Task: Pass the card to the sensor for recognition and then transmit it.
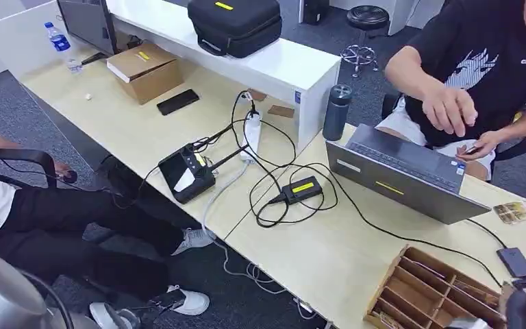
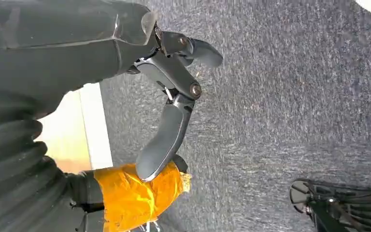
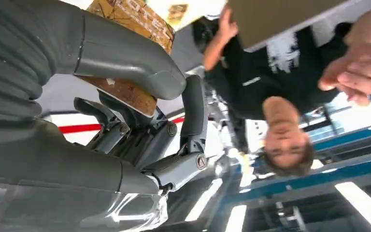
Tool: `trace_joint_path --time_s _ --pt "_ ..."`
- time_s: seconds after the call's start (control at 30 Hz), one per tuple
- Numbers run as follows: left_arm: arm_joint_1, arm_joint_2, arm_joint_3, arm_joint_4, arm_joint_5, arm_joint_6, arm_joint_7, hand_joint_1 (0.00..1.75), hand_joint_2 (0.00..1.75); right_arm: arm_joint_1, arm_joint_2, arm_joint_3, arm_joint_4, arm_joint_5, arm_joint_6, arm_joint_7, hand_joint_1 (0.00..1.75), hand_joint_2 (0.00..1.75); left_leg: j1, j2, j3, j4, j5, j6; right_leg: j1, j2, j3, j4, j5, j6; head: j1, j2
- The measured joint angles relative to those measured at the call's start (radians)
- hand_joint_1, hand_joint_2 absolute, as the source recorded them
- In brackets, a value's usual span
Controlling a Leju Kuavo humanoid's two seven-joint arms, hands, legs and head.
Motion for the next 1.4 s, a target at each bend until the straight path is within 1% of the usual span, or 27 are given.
trace_joint_path --time_s 0.07,0.13,0.27,0.3,0.37,0.43,0.5,0.63,0.77,0.83,0.87,0.9,0.97,1.07,1.1,1.27,1.4 --pt "-0.004 0.006 -0.012 0.000 0.000 -0.003 -0.001 0.00 1.75 -0.076 0.006 0.034 0.030 -0.013 0.036 0.026 1.75 1.75 0.000 0.000 0.000 0.000 0.001 0.001 0.000 -0.001 0.000 0.000 0.000 0.000 0.000 0.000" --pt "-0.006 0.011 -0.024 0.000 0.000 -0.006 -0.001 0.00 1.75 -0.137 0.013 0.061 0.061 -0.019 0.057 0.042 1.75 1.75 0.000 -0.001 0.000 0.000 0.002 0.001 0.000 -0.001 0.000 0.000 0.000 0.000 -0.001 0.000" --pt "-0.008 0.017 -0.037 0.000 0.000 -0.008 -0.001 0.00 1.75 -0.197 0.019 0.094 0.100 -0.026 0.077 0.057 1.75 1.75 0.000 -0.002 -0.001 0.000 0.002 0.001 0.000 -0.002 0.000 0.001 0.000 0.000 0.000 0.000" --pt "-0.008 0.018 -0.039 0.000 0.000 -0.010 -0.001 0.00 1.75 -0.214 0.021 0.103 0.113 -0.019 0.095 0.069 1.75 1.75 0.000 -0.002 -0.001 0.000 0.002 0.001 0.000 -0.001 0.000 0.001 0.000 0.000 0.000 0.000" --pt "-0.011 0.022 -0.055 0.000 0.000 -0.014 -0.001 0.00 1.75 -0.269 0.033 0.130 0.164 0.011 0.127 0.116 1.75 1.75 0.000 -0.001 -0.002 0.000 0.002 0.001 0.000 0.000 -0.001 0.001 0.000 -0.001 0.000 0.000" --pt "-0.016 0.027 -0.065 0.000 0.000 -0.018 -0.001 0.00 1.75 -0.327 0.052 0.150 0.221 0.030 0.144 0.156 1.75 1.75 0.000 -0.001 -0.002 0.000 0.002 0.001 0.000 -0.001 -0.002 0.001 0.000 -0.001 0.000 0.000" --pt "-0.015 0.029 -0.077 0.000 0.000 -0.021 -0.001 0.00 1.75 -0.374 0.071 0.165 0.273 0.036 0.153 0.179 1.75 1.75 0.000 -0.001 -0.002 0.000 0.002 0.000 0.000 -0.001 -0.001 0.001 0.000 -0.001 0.000 0.000" --pt "-0.015 0.031 -0.084 0.000 0.000 -0.024 0.001 0.00 1.75 -0.419 0.102 0.173 0.331 0.022 0.153 0.187 1.75 1.75 0.000 -0.002 -0.002 0.000 0.002 0.000 0.000 -0.001 -0.001 0.002 0.000 -0.001 0.000 0.000" --pt "-0.015 0.032 -0.086 0.000 0.000 -0.024 0.001 0.00 1.75 -0.429 0.123 0.178 0.341 0.000 0.156 0.187 1.75 1.75 0.000 -0.002 -0.002 0.000 0.002 0.000 0.000 -0.001 -0.002 0.001 0.000 0.000 0.000 0.000" --pt "-0.015 0.032 -0.086 0.000 0.000 -0.024 0.001 0.00 1.75 -0.430 0.130 0.178 0.342 -0.042 0.166 0.176 1.75 1.75 0.000 -0.002 -0.002 0.000 0.002 0.000 0.000 -0.001 -0.002 0.001 0.000 0.000 0.000 0.000" --pt "-0.015 0.032 -0.086 0.000 0.002 -0.024 0.001 0.00 1.75 -0.430 0.134 0.177 0.342 -0.071 0.176 0.165 1.08 1.75 0.000 -0.002 -0.002 0.000 0.002 0.000 0.000 -0.001 -0.002 0.001 0.000 0.000 0.000 0.000" --pt "-0.015 0.032 -0.086 0.000 0.002 -0.024 0.001 0.00 1.75 -0.430 0.137 0.176 0.340 -0.097 0.183 0.157 0.00 1.75 0.000 -0.002 -0.003 0.000 0.002 0.000 0.000 -0.001 -0.002 0.001 0.000 0.000 0.000 0.000" --pt "-0.015 0.032 -0.086 0.000 0.003 -0.026 0.001 0.00 1.75 -0.429 0.145 0.171 0.337 -0.159 0.208 0.134 0.00 1.75 0.000 -0.002 -0.003 0.000 0.002 0.000 0.000 -0.001 -0.002 0.001 0.000 0.000 0.000 0.000" --pt "-0.014 0.034 -0.086 0.000 0.010 -0.029 0.004 0.00 1.75 -0.419 0.156 0.161 0.328 -0.313 0.260 0.088 0.00 1.75 0.000 -0.002 -0.002 0.000 0.002 0.000 0.000 -0.001 -0.003 0.001 0.000 0.000 0.000 0.000" --pt "-0.014 0.034 -0.086 0.000 0.012 -0.030 0.006 0.00 1.75 -0.412 0.158 0.159 0.325 -0.357 0.269 0.074 0.00 1.75 0.000 -0.002 -0.002 0.000 0.002 0.000 0.000 -0.001 -0.003 0.001 0.000 0.000 0.000 0.000" --pt "-0.011 0.034 -0.086 0.000 0.020 -0.030 0.007 0.00 1.75 -0.370 0.158 0.158 0.285 -0.483 0.280 0.036 0.00 1.75 0.000 -0.002 -0.002 0.000 0.002 0.000 0.000 -0.001 -0.003 0.001 0.000 0.000 0.000 0.000" --pt "-0.010 0.034 -0.085 0.000 0.034 -0.026 0.008 0.00 1.75 -0.316 0.155 0.148 0.232 -0.638 0.318 0.008 0.00 1.75 0.000 -0.002 -0.002 0.000 0.002 0.000 0.000 -0.001 -0.003 0.001 0.000 0.000 0.000 0.000"
